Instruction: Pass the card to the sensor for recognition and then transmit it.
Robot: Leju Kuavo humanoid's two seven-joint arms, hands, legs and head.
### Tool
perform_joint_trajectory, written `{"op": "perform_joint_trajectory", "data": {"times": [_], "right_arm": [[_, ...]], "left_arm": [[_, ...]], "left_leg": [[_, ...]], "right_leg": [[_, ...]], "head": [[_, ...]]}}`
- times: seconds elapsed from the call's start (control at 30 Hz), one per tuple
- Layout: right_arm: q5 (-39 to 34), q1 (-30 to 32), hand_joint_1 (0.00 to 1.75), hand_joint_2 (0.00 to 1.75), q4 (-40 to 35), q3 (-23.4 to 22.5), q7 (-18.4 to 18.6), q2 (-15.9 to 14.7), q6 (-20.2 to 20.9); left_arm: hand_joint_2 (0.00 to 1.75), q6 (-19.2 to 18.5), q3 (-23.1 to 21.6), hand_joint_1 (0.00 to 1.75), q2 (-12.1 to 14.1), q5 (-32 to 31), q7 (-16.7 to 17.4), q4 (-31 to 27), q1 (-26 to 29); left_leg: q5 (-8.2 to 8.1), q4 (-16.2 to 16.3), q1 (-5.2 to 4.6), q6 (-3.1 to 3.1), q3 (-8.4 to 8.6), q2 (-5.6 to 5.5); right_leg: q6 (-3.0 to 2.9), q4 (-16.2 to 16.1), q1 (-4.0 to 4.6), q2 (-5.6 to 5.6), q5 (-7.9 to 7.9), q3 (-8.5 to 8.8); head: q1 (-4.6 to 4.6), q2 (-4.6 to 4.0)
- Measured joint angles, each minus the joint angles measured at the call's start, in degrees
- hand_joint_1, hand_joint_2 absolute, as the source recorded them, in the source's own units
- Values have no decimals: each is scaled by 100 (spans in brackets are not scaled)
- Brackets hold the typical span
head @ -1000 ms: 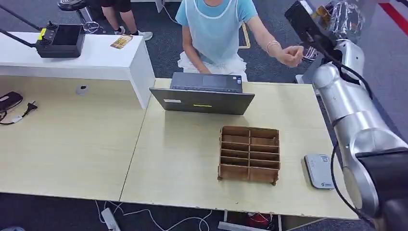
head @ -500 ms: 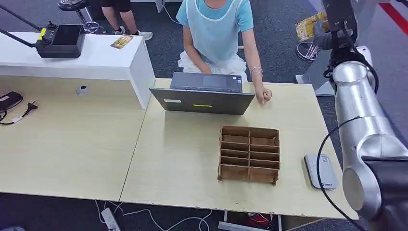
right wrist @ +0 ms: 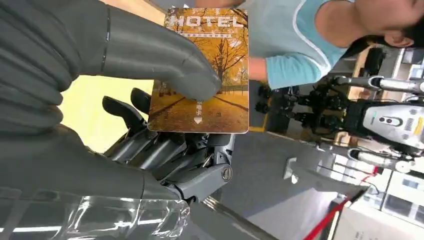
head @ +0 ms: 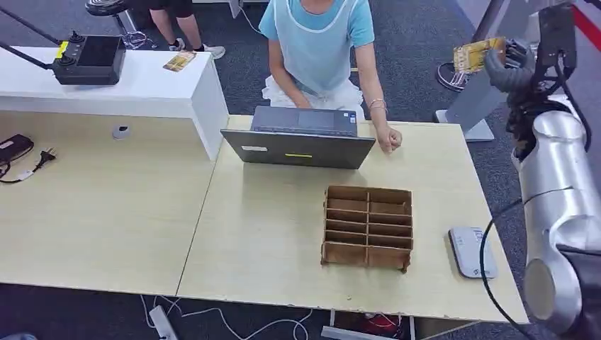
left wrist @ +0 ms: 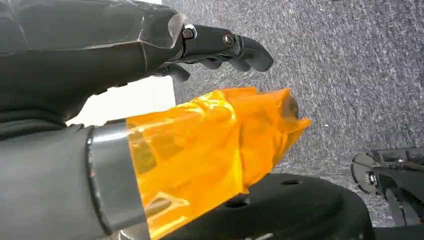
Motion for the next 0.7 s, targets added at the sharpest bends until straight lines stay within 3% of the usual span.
{"op": "perform_joint_trajectory", "data": {"times": [0.17, 0.47, 0.7], "right_arm": [[-689, 628, 175, 175, -367, -107, -44, -391, 240], [-1211, 1727, 175, 175, -999, -212, -59, -1058, 505], [-1637, 2353, 175, 175, -1270, -287, -70, -1356, 876]], "left_arm": [[0, 11, 26, 0, 0, 39, 66, -2, 7], [0, 35, 114, 0, 2, 114, 57, -2, 21], [0, 37, 133, 0, 2, 120, 46, -2, 23]], "left_leg": [[-1, 1, 0, 1, -3, -6], [-6, 0, 0, 4, -6, -5], [-6, 0, 0, 5, -6, -3]], "right_leg": [[0, -1, 0, -7, 0, 0], [1, -2, 0, -5, -1, -3], [1, -2, 0, -5, -1, -3]], "head": [[-2, 0], [0, 0], [-2, 0]]}}
